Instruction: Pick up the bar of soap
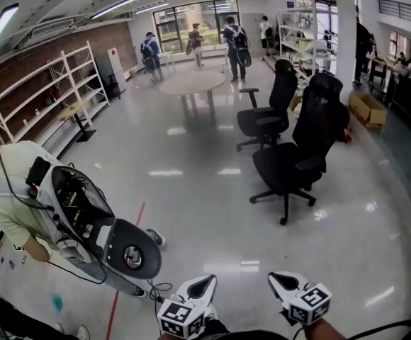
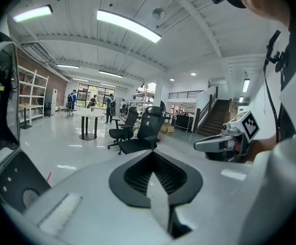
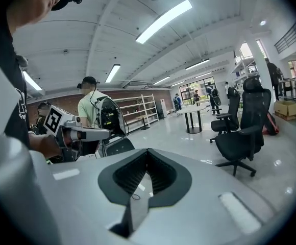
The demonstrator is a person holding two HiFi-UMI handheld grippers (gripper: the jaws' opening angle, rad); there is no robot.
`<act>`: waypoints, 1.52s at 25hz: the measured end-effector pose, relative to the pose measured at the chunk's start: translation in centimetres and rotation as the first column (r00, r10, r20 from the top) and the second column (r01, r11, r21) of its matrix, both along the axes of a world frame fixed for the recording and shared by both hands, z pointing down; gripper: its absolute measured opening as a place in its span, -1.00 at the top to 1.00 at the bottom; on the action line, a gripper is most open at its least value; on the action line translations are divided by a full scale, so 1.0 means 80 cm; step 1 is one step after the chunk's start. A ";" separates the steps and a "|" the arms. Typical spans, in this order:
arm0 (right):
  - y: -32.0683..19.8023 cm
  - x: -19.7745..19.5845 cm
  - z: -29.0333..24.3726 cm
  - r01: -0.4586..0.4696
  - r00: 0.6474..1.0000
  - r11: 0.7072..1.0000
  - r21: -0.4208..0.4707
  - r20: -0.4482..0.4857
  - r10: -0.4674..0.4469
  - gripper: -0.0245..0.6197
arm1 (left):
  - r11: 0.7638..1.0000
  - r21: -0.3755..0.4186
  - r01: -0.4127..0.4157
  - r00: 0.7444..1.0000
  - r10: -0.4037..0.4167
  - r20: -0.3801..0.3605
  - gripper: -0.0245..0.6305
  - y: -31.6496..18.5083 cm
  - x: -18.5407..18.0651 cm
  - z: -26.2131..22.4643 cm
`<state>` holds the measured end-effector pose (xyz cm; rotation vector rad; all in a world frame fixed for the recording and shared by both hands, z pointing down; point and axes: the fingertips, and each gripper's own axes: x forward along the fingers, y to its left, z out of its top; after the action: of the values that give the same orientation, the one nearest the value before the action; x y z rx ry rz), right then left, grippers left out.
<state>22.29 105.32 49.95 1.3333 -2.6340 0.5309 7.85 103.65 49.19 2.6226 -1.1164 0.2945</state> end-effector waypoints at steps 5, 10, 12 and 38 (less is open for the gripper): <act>-0.087 -0.058 -0.057 -0.028 0.999 1.000 0.011 -0.038 0.029 0.91 | 0.998 0.033 -0.060 0.998 0.061 -0.027 0.90 -0.110 -0.051 -0.060; -0.170 -0.072 -0.070 -0.058 0.997 0.998 -0.008 -0.056 0.058 0.91 | 0.996 0.047 -0.079 0.995 0.082 -0.059 0.90 -0.200 -0.068 -0.068; -0.213 -0.068 -0.074 -0.055 0.996 0.998 -0.006 -0.068 0.055 0.91 | 0.996 0.058 -0.073 0.994 0.078 -0.071 0.90 -0.242 -0.069 -0.080; -0.522 -0.209 -0.013 0.128 0.991 0.991 0.049 -0.033 -0.127 0.91 | 0.974 0.067 0.216 0.974 -0.210 -0.081 0.90 -0.489 -0.256 -0.043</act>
<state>5.55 63.56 48.95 1.1658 -2.7025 0.4262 -12.66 64.56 45.77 2.5245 -1.3942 0.1121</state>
